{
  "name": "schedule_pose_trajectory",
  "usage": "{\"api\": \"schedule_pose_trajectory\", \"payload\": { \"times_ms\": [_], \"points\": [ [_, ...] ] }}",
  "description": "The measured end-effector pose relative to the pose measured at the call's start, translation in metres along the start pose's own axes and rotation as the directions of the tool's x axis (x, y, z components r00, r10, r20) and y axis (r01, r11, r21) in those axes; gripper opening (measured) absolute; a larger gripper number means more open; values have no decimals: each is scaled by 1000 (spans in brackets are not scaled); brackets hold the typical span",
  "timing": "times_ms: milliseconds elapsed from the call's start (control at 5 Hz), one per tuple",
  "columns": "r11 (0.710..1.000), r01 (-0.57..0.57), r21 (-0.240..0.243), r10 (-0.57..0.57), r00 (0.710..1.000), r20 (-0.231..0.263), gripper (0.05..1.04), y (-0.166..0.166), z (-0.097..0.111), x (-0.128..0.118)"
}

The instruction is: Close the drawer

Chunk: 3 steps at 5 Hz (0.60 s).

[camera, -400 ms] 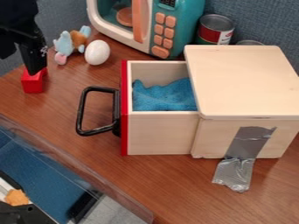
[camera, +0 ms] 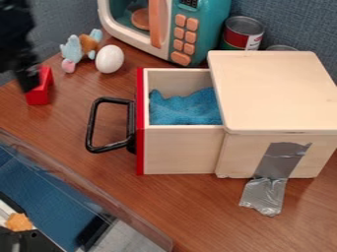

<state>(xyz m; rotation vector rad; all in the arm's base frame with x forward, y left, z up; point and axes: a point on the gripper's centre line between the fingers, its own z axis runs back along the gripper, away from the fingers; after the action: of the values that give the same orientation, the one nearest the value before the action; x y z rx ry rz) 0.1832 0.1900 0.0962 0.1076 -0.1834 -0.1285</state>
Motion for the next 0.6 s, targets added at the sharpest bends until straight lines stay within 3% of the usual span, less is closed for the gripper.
{"api": "schedule_pose_trajectory", "payload": {
  "times_ms": [200, 400, 600],
  "points": [
    [971, 237, 29, -238, 971, 40, 1000, 2, -9, -7],
    [901, 431, 45, -433, 897, 91, 1000, 0, -11, -19],
    [813, 582, 7, -578, 806, 126, 1000, -14, -15, -22]
  ]
}}
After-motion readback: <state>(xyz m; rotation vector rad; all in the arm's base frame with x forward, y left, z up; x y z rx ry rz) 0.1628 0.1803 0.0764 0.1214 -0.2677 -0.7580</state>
